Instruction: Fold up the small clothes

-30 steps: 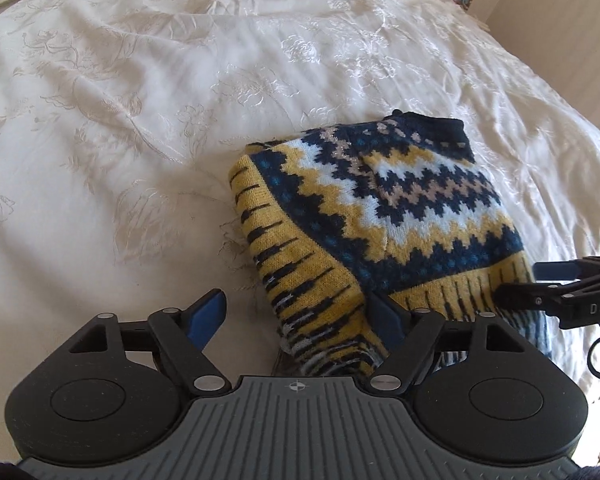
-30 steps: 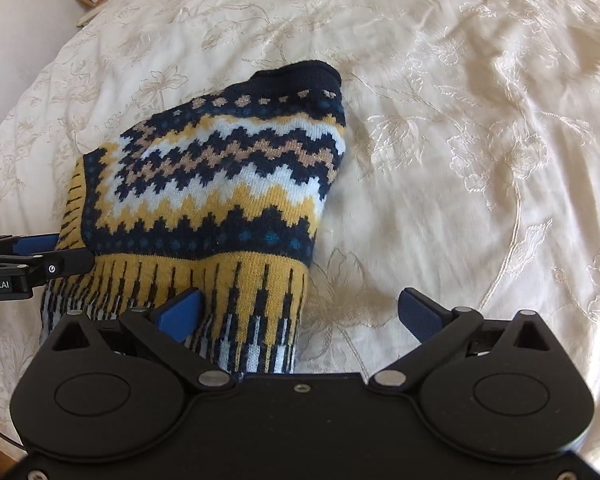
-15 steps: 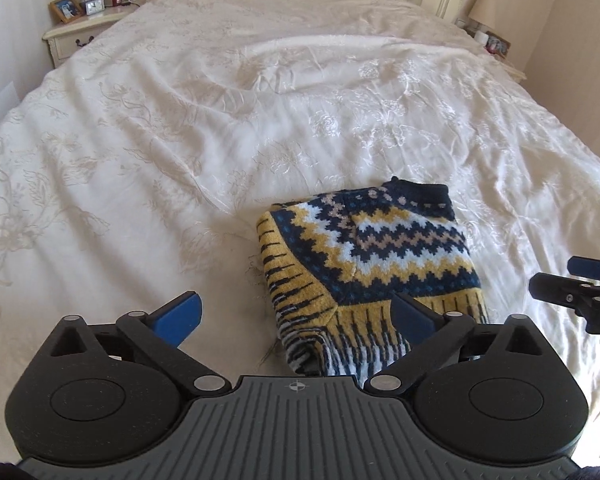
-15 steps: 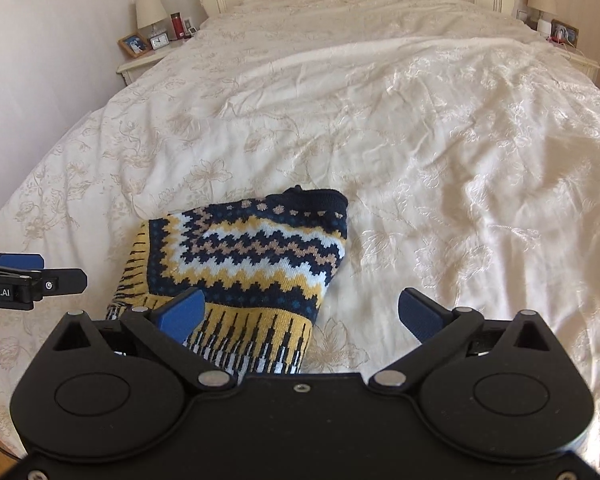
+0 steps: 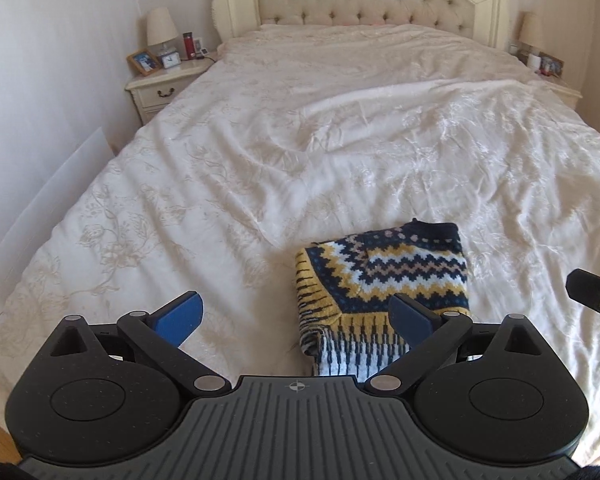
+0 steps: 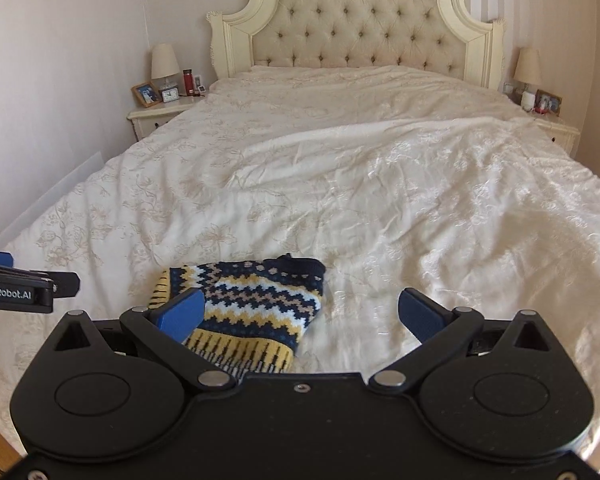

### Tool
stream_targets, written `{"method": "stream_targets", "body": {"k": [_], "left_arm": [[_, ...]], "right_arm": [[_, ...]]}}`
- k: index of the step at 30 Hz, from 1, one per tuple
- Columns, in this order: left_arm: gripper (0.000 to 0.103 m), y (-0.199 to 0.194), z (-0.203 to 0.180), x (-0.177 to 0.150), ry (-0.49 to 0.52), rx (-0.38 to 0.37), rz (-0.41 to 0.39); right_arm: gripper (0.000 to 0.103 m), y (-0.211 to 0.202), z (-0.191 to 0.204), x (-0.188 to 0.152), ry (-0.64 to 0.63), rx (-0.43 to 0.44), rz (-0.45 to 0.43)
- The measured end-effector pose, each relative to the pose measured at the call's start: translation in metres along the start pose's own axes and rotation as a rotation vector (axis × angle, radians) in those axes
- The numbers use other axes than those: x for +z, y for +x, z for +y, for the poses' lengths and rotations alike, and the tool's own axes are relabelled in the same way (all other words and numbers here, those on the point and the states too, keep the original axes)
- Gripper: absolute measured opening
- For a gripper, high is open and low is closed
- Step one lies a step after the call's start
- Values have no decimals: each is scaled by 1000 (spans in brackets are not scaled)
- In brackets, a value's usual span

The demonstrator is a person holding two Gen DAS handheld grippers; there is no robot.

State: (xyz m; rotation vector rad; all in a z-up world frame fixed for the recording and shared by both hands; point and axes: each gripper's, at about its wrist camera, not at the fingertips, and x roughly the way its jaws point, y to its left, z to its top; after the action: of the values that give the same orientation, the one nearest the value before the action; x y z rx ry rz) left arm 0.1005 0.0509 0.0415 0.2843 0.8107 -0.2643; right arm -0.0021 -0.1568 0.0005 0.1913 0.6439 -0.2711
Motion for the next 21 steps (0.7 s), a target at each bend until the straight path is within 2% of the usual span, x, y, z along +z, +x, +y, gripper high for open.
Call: {"method": "stream_targets", "body": {"k": [3, 4, 10, 15, 21], "left_arm": [[99, -8, -6, -5, -2, 17, 4], [95, -10, -8, -7, -5, 13, 10], [93, -14, -11, -25, -62, -25, 92], [92, -17, -15, -40, -48, 4, 122], [92, -16, -17, -53, -62, -1, 166]], "right_arm": [[102, -8, 0, -7, -8, -4, 4], [102, -10, 0, -10, -5, 8, 10], [102, -11, -4, -23, 12, 120, 104], [102, -6, -5, -35, 25, 143, 187], [102, -4, -6, -44, 39, 140, 230]]}}
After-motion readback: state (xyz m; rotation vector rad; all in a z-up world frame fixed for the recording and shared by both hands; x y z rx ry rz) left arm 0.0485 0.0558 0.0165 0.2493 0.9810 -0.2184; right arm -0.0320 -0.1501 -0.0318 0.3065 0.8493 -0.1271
